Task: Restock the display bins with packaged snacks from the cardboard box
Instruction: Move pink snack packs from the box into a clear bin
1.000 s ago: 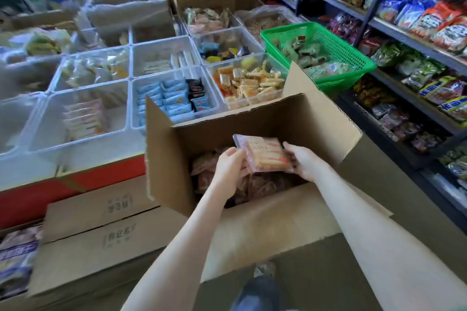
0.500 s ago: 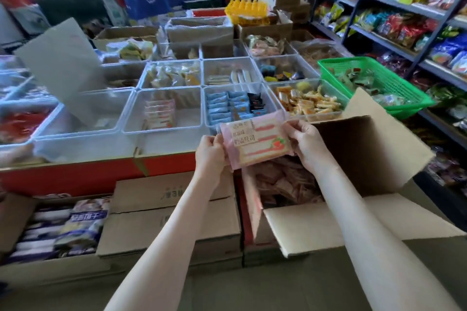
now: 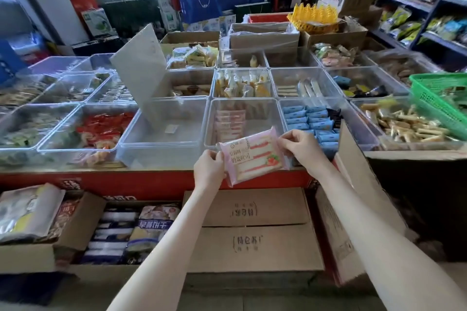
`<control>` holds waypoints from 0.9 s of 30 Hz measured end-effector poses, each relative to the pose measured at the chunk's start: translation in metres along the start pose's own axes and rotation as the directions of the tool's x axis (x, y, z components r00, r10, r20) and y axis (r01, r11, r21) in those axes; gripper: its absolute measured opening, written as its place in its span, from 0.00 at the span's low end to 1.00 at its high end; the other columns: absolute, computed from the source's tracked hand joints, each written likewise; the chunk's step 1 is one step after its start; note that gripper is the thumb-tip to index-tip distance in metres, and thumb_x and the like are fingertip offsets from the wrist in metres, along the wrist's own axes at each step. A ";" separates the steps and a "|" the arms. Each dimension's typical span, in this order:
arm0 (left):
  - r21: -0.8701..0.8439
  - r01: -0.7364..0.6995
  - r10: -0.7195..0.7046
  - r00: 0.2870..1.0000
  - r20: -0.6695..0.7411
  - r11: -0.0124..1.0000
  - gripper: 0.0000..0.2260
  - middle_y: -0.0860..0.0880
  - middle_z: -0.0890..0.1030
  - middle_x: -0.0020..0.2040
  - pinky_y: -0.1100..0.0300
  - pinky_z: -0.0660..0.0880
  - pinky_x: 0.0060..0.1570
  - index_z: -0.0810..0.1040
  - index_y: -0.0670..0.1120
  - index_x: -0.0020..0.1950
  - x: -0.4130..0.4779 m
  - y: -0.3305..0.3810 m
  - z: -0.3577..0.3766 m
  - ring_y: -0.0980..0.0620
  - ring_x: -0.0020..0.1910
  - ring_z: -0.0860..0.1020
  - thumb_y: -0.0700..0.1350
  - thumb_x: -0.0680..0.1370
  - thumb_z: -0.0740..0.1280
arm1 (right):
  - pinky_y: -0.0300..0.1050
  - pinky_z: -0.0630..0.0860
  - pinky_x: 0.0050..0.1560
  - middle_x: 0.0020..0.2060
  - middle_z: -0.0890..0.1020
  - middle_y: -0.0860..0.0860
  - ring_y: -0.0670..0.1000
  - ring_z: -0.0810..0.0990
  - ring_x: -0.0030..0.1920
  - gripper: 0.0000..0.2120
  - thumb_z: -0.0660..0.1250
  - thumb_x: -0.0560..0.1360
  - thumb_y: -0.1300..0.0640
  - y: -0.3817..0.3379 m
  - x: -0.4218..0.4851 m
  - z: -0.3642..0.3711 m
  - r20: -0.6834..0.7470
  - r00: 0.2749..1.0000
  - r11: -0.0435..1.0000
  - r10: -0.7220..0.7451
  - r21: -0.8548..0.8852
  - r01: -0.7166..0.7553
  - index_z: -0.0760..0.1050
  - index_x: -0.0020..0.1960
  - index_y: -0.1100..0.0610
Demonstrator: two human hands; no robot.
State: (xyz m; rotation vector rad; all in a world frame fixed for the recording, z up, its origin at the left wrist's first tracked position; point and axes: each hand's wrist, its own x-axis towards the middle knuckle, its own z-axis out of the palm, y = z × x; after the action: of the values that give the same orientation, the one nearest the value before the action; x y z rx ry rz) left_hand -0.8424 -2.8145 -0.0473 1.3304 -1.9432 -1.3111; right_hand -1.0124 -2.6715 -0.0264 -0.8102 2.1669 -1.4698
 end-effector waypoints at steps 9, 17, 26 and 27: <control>0.072 -0.044 0.048 0.997 -0.054 0.996 0.04 0.48 0.79 0.45 0.59 0.69 0.38 0.73 0.45 0.48 0.098 0.031 0.016 0.49 0.44 0.76 0.44 0.80 0.60 | 0.47 0.75 0.44 0.34 0.81 0.48 0.49 0.79 0.38 0.04 0.69 0.75 0.58 0.008 0.112 0.028 0.011 1.000 0.982 -0.012 -0.189 0.014 0.76 0.42 0.56; 0.049 0.157 -0.162 0.980 0.113 0.986 0.17 0.48 0.79 0.56 0.60 0.74 0.45 0.73 0.44 0.62 0.205 0.018 0.067 0.50 0.51 0.77 0.34 0.75 0.59 | 0.49 0.77 0.39 0.31 0.80 0.54 0.53 0.78 0.32 0.12 0.68 0.75 0.61 0.070 0.221 0.091 0.047 0.991 0.978 0.128 -0.172 -0.119 0.70 0.34 0.53; 0.037 0.463 -0.460 0.862 0.215 0.886 0.15 0.47 0.74 0.40 0.63 0.69 0.32 0.73 0.37 0.62 0.287 -0.030 0.117 0.52 0.36 0.72 0.38 0.78 0.57 | 0.51 0.78 0.49 0.39 0.80 0.58 0.56 0.79 0.42 0.07 0.62 0.73 0.61 0.147 0.294 0.160 0.115 0.907 0.881 0.404 -0.316 -0.352 0.73 0.36 0.57; 0.012 0.464 -0.453 0.859 0.238 0.886 0.15 0.45 0.77 0.44 0.61 0.74 0.40 0.72 0.38 0.64 0.292 -0.033 0.120 0.50 0.42 0.76 0.38 0.78 0.57 | 0.54 0.79 0.50 0.39 0.78 0.58 0.56 0.78 0.43 0.06 0.62 0.73 0.59 0.156 0.299 0.165 0.124 0.897 0.873 0.425 -0.316 -0.370 0.73 0.37 0.57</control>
State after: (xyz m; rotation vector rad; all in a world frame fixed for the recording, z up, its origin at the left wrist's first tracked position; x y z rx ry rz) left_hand -1.0472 -3.0215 -0.1729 1.7594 -1.7849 -1.7983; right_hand -1.1736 -2.9397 -0.2335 -0.5166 2.2532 -0.8518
